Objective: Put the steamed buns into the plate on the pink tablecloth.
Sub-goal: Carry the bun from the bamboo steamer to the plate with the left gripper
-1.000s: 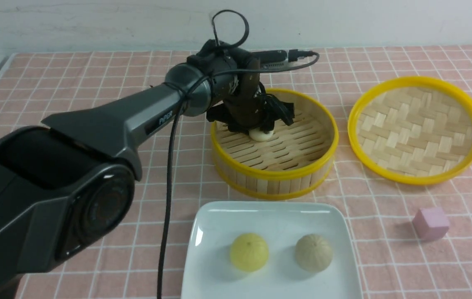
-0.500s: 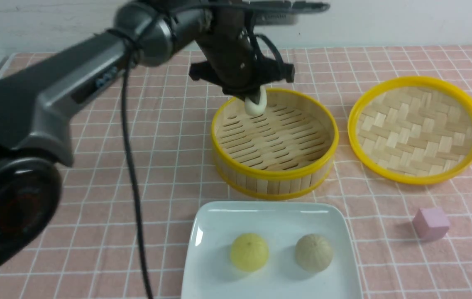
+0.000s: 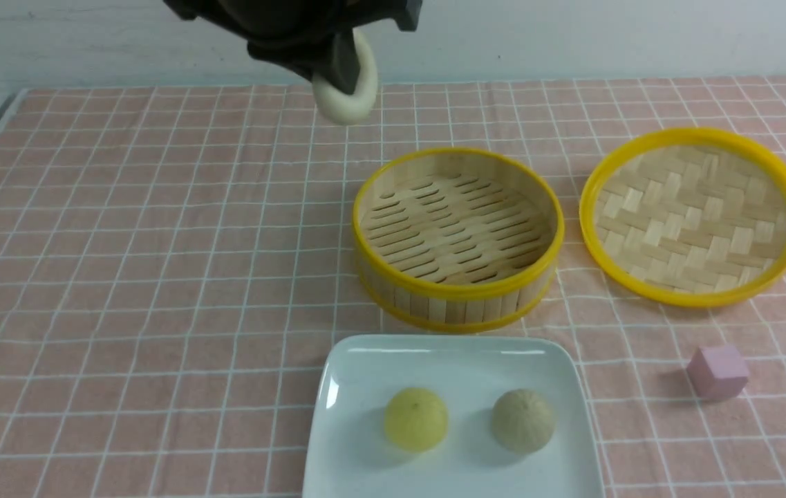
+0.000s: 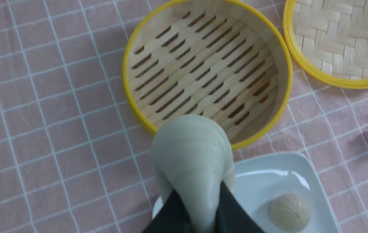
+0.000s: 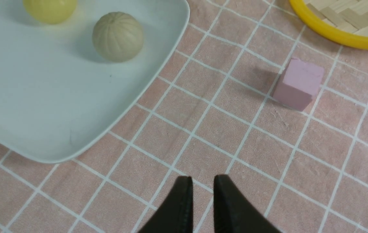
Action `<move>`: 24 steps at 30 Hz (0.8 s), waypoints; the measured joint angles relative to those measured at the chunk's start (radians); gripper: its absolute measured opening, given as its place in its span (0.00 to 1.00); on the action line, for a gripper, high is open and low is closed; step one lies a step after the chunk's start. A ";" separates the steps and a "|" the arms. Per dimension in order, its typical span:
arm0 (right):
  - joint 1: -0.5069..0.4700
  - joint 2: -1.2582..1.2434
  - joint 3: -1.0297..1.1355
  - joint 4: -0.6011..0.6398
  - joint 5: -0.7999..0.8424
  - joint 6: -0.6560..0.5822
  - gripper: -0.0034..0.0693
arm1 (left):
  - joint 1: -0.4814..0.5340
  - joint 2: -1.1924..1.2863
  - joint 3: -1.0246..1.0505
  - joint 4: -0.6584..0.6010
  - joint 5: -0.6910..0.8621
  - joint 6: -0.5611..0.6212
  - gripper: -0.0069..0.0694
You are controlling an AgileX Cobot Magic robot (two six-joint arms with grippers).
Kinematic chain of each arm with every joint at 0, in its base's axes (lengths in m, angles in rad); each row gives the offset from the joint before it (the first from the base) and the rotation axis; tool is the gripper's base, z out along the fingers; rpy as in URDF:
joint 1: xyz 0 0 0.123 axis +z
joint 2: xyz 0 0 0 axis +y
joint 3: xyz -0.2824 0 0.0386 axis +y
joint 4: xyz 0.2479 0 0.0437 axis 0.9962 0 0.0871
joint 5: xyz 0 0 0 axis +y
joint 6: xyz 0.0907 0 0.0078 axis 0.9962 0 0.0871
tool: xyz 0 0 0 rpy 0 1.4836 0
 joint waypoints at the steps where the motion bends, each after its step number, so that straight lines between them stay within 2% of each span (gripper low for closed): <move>1: 0.000 0.000 0.000 0.000 0.000 0.000 0.22 | 0.000 -0.018 0.042 -0.016 0.000 0.000 0.13; 4: 0.000 0.000 0.000 0.002 0.000 0.000 0.22 | 0.000 -0.086 0.260 -0.088 0.000 0.000 0.13; 6: 0.000 0.000 0.000 0.002 0.000 0.000 0.22 | -0.003 -0.109 0.333 -0.116 -0.002 0.000 0.13; 7: 0.000 0.000 0.000 0.002 0.000 0.000 0.23 | -0.014 -0.130 0.451 -0.148 -0.032 -0.001 0.13; 12: 0.000 0.000 0.000 0.002 0.000 0.000 0.24 | -0.102 -0.138 0.761 -0.220 -0.288 -0.021 0.13; 16: 0.000 0.000 0.000 0.002 0.000 0.000 0.24 | -0.162 -0.110 0.869 -0.261 -0.434 -0.025 0.13; 24: 0.000 0.000 0.000 0.002 0.000 0.000 0.26 | -0.169 -0.104 0.839 -0.329 -0.518 -0.025 0.14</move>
